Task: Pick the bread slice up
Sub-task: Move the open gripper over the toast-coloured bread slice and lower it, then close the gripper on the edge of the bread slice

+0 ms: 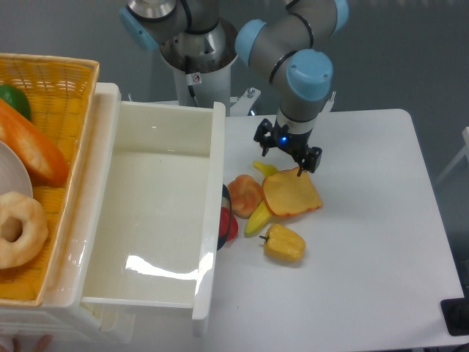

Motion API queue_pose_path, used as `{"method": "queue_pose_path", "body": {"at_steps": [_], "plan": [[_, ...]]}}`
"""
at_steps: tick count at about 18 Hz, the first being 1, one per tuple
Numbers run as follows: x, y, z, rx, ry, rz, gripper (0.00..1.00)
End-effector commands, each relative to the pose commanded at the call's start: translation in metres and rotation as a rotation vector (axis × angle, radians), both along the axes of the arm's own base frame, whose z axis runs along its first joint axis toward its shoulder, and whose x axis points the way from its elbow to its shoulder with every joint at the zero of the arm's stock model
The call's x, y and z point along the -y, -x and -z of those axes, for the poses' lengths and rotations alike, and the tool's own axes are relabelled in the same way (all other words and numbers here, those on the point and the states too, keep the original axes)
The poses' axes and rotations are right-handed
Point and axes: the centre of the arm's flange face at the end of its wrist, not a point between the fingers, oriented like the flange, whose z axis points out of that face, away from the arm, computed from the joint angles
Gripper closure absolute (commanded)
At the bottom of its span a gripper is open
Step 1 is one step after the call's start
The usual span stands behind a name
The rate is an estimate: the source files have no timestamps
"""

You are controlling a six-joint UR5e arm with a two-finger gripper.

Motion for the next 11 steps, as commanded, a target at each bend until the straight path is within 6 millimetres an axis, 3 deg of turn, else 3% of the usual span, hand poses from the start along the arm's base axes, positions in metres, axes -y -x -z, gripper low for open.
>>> {"method": "queue_pose_path", "body": {"at_steps": [3,11], "plan": [[-0.016,-0.007,0.015,0.007,0.01,-0.005,0.0],[-0.027,-0.005,0.038,0.003,0.042,0.001,0.0]]}}
